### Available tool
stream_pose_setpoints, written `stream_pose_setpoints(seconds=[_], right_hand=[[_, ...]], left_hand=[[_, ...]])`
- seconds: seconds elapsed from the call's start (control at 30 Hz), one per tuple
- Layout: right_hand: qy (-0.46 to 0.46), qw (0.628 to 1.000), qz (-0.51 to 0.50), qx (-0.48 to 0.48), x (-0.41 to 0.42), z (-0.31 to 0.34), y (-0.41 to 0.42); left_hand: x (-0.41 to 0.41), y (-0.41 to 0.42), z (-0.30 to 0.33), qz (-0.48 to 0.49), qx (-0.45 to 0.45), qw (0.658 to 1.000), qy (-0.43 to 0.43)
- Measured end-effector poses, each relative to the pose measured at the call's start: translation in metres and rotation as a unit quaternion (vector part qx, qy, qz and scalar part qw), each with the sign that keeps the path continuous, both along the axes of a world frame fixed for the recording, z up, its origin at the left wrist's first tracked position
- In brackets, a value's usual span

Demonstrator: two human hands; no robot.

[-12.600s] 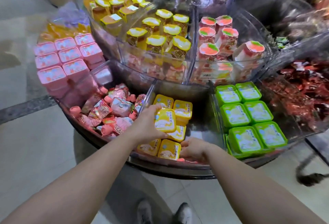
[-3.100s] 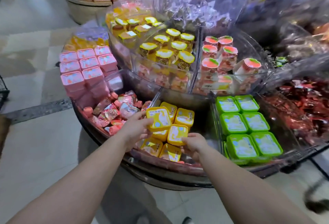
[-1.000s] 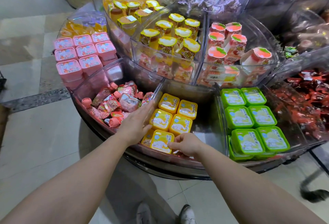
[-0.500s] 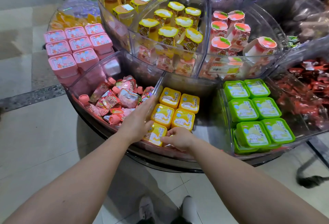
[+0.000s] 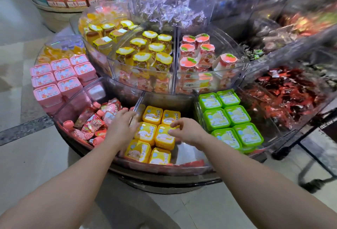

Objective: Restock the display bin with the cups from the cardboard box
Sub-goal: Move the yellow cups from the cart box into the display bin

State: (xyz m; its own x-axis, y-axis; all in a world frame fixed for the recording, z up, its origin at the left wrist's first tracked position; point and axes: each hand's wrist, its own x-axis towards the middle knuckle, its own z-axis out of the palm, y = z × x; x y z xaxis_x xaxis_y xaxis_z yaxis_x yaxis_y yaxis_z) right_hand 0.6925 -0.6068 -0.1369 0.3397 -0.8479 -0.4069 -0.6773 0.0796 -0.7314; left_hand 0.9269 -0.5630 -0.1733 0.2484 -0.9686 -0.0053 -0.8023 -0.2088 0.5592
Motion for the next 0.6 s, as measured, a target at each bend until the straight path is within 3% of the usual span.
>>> stream_pose_setpoints(seconds=[0.1,0.27,0.6], right_hand=[[-0.031,0.995,-0.031,-0.091,-0.044,0.032,-0.019],[0.015,0.978,-0.091,-0.189,-0.175,0.067,-0.035],[0.165,0.943,-0.215,-0.194,-0.466,0.062,-0.039]], left_hand=[[-0.04,-0.034,0.033,0.009,-0.037,0.998,-0.043],[-0.185,-0.086,0.083,-0.106,-0.111,0.987,-0.055],[-0.501,-0.142,0.092,-0.296,-0.063,0.942,-0.146]])
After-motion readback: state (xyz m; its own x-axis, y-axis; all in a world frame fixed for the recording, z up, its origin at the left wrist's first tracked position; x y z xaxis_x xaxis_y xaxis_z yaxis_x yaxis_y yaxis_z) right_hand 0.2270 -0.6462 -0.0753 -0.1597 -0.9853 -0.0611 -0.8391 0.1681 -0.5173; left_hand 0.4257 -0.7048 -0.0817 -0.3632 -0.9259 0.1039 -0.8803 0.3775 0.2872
